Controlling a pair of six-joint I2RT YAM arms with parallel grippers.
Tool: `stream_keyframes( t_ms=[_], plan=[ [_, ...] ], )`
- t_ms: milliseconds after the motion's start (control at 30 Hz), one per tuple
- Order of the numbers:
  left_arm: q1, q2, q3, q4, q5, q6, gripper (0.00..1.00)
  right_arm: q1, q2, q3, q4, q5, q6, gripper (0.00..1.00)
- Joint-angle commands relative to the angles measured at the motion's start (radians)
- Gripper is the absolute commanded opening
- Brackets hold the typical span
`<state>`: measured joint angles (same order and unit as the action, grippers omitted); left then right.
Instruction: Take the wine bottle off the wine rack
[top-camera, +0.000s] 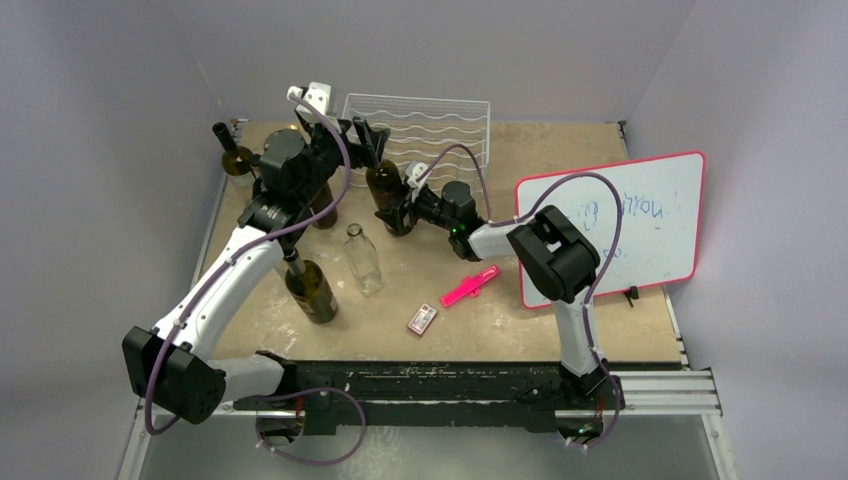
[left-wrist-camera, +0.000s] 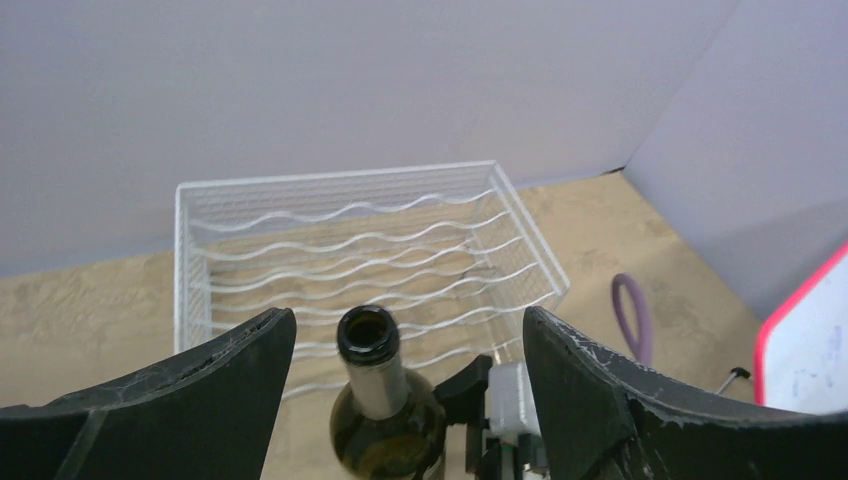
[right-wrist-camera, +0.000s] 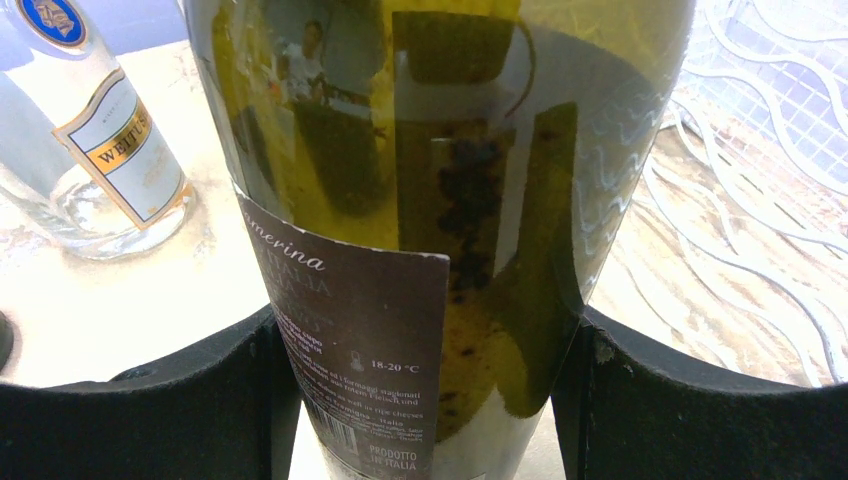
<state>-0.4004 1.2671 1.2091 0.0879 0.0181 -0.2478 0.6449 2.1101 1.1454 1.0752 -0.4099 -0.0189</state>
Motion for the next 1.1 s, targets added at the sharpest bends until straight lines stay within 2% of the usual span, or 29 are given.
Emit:
stream_keyframes(
  t_ms=[0, 100, 167, 233, 367, 433, 500, 567, 633, 667, 700, 867, 1067],
  plan=[
    [0.002, 0.042, 0.080, -0.114, -0.109, -0.004, 0.82, -0.002, -0.042, 0.034, 0.184, -0.001, 0.010, 0.22],
    [0.003, 0.106, 0.142, -0.205, -0.109, -0.013, 0.82, -0.003, -0.041, 0.030, 0.192, 0.002, 0.009, 0.22],
    [0.004, 0.130, 0.162, -0.211, -0.071, -0.017, 0.80, -0.003, -0.044, 0.025, 0.199, 0.002, 0.007, 0.22],
    [0.004, 0.150, 0.183, -0.214, -0.032, -0.027, 0.72, -0.003, -0.046, 0.022, 0.202, 0.002, 0.006, 0.22],
    [0.005, 0.195, 0.223, -0.238, 0.014, -0.037, 0.66, -0.003, -0.046, 0.025, 0.206, 0.003, 0.002, 0.23],
    [0.006, 0.206, 0.227, -0.246, 0.008, -0.031, 0.56, -0.003, -0.047, 0.025, 0.204, 0.008, -0.001, 0.24],
    [0.006, 0.206, 0.225, -0.242, 0.006, -0.019, 0.38, -0.002, -0.047, 0.026, 0.199, 0.011, -0.002, 0.26],
    [0.005, 0.206, 0.227, -0.243, 0.002, 0.006, 0.18, -0.001, -0.050, 0.037, 0.163, 0.016, -0.002, 0.36],
    [0.005, 0.202, 0.227, -0.254, -0.023, 0.055, 0.00, -0.001, -0.067, 0.048, 0.082, 0.027, 0.035, 0.62],
    [0.006, 0.195, 0.223, -0.256, -0.040, 0.079, 0.00, 0.000, -0.084, 0.048, 0.007, 0.049, 0.058, 0.85],
    [0.006, 0.186, 0.212, -0.254, -0.062, 0.103, 0.00, 0.000, -0.109, 0.046, -0.052, 0.085, 0.087, 0.98],
    [0.005, 0.136, 0.149, -0.225, -0.118, 0.164, 0.00, -0.001, -0.246, 0.041, -0.441, 0.221, 0.173, 1.00],
    [0.006, 0.099, 0.068, -0.186, -0.139, 0.185, 0.00, -0.001, -0.359, 0.087, -0.915, 0.310, 0.249, 1.00]
  ],
)
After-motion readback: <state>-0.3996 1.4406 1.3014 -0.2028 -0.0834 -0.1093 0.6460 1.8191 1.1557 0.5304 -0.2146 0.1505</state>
